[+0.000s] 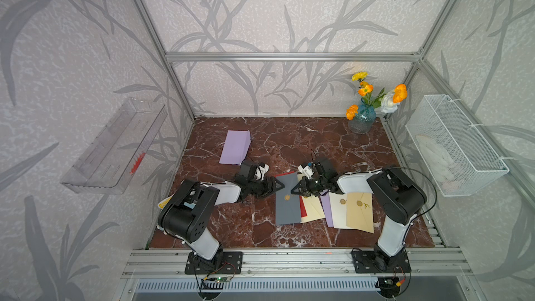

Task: Open the envelope
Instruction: Pick up the envelope from the envelope.

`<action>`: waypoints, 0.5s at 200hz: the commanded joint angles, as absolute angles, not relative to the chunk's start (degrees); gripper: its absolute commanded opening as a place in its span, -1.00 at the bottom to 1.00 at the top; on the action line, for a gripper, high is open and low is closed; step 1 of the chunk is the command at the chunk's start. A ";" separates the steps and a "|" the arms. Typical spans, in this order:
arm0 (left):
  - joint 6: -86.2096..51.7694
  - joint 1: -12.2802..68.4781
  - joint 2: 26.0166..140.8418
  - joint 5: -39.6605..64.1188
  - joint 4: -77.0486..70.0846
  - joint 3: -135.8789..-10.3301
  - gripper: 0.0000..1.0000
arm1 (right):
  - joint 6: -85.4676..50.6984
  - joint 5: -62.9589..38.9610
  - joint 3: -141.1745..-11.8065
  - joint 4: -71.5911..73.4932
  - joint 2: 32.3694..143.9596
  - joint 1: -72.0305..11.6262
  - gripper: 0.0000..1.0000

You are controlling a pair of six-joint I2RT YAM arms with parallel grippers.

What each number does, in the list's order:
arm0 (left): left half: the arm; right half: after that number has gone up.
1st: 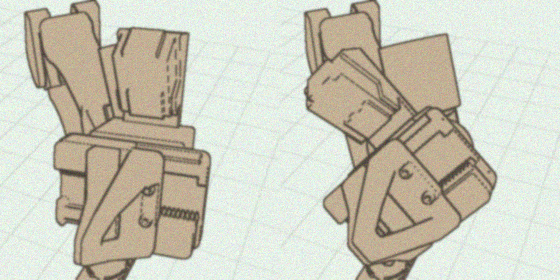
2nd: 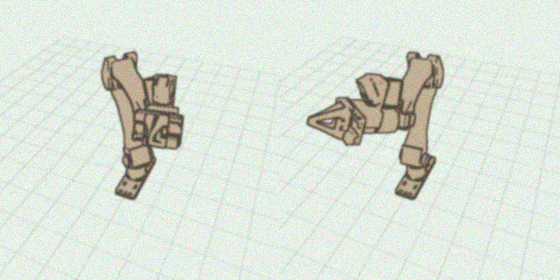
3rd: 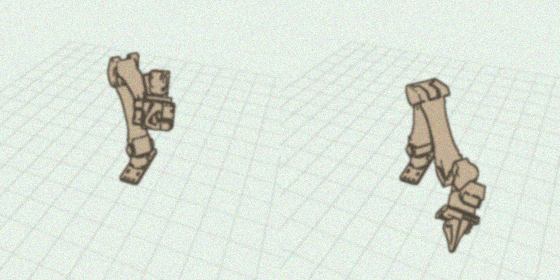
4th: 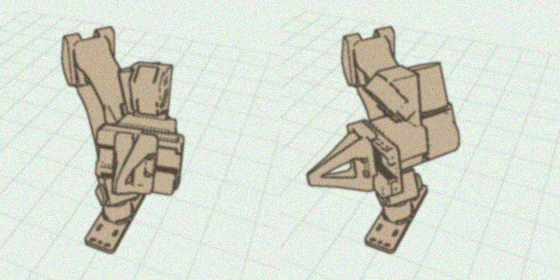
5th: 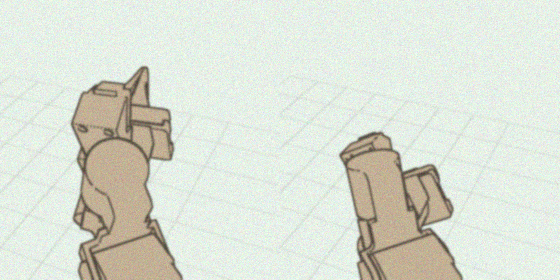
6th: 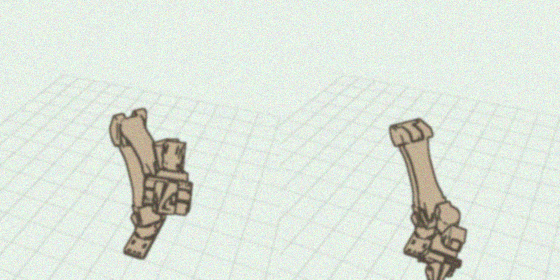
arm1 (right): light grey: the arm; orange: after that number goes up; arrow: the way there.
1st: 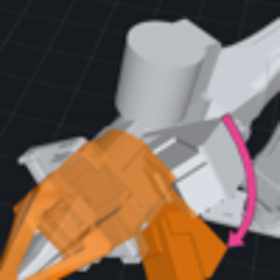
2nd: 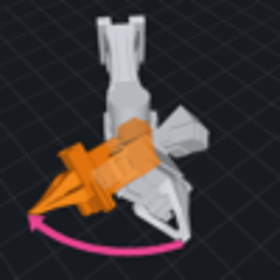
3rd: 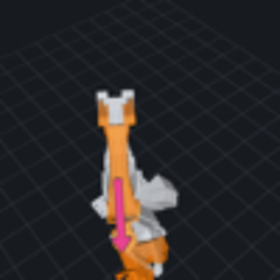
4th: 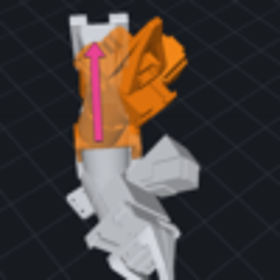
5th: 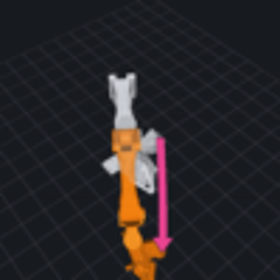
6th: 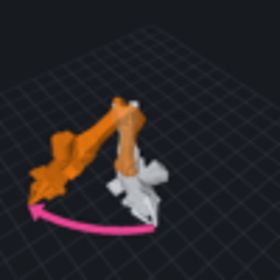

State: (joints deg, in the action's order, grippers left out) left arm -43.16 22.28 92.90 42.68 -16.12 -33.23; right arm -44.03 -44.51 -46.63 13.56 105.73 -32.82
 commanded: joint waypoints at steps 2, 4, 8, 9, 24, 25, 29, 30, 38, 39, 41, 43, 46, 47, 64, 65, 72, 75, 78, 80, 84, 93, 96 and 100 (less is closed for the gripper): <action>-42.58 22.76 93.96 42.12 -14.17 -33.46 0.32 | -43.75 -45.33 -47.17 14.97 105.92 -32.77 -1.00; -42.51 22.76 93.87 42.04 -14.04 -33.54 0.32 | -43.66 -45.35 -47.23 14.88 105.85 -32.76 -1.00; -42.38 22.76 93.69 41.95 -13.94 -33.79 0.32 | -43.53 -45.40 -47.45 14.58 105.70 -32.70 -1.00; -42.33 22.76 93.60 41.94 -13.87 -33.81 0.32 | -43.47 -45.42 -47.50 14.50 105.67 -32.70 -1.00; -41.65 22.70 92.93 41.72 -13.01 -34.72 0.32 | -42.53 -45.69 -48.36 13.10 104.85 -32.76 -1.00; -41.52 22.69 92.83 41.65 -12.92 -34.81 0.33 | -42.49 -45.74 -48.40 13.01 104.81 -32.68 -1.00; -41.17 22.68 92.62 41.47 -12.49 -35.16 0.33 | -42.31 -45.91 -48.63 12.70 104.50 -32.62 -1.00; -41.15 22.68 92.59 41.43 -12.35 -35.24 0.33 | -42.25 -45.94 -48.70 12.59 104.41 -32.61 -1.00; -40.35 22.65 92.10 41.24 -11.51 -36.11 0.34 | -41.80 -46.27 -49.19 12.11 103.72 -32.40 -1.00; -40.26 22.62 92.06 41.23 -11.38 -36.20 0.34 | -41.80 -46.41 -49.25 12.03 103.63 -32.37 -1.00; -40.08 22.60 92.03 41.18 -11.13 -36.45 0.34 | -41.63 -46.45 -49.34 11.80 103.43 -32.33 -1.00; -39.92 22.59 91.87 41.12 -10.91 -36.64 0.35 | -41.57 -46.55 -49.45 11.72 103.22 -32.23 -1.00; -39.77 22.59 91.78 41.05 -10.64 -36.96 0.35 | -41.35 -46.70 -49.62 11.36 102.92 -32.18 -1.00; -39.66 22.59 91.73 41.01 -10.55 -37.07 0.35 | -41.29 -46.73 -49.68 11.26 102.79 -32.13 -1.00; -38.77 22.34 90.61 40.61 -9.76 -38.46 0.36 | -40.04 -46.67 -50.41 9.86 100.30 -31.49 -1.00; -38.81 22.29 90.57 40.61 -9.80 -38.52 0.36 | -40.04 -46.67 -50.47 9.81 100.16 -31.48 -1.00; -38.69 22.09 90.01 40.50 -10.12 -38.67 0.36 | -39.38 -46.67 -50.90 8.94 99.13 -31.29 -1.00; -38.60 21.99 89.69 40.42 -10.39 -38.67 0.36 | -39.08 -46.67 -51.14 8.59 98.75 -31.15 -1.00; -38.59 21.85 89.45 40.31 -10.82 -38.55 0.36 | -38.78 -46.71 -51.34 8.35 98.39 -31.02 -1.00; -38.58 21.83 89.29 40.22 -11.17 -38.51 0.36 | -38.61 -46.75 -51.44 8.28 98.18 -31.00 -1.00; -38.78 21.73 88.88 40.13 -11.81 -38.22 0.36 | -38.29 -46.91 -51.61 8.10 98.10 -30.83 -1.00; -39.27 21.39 88.24 40.07 -13.20 -37.85 0.36 | -37.96 -47.15 -52.15 7.71 98.09 -30.53 -1.00; -39.35 21.24 88.06 40.32 -13.67 -37.73 0.36 | -37.81 -47.24 -52.32 7.65 96.90 -30.38 -1.00; -39.57 21.12 87.75 40.49 -14.45 -37.55 0.36 | -37.81 -47.40 -52.44 7.70 96.40 -30.28 -1.00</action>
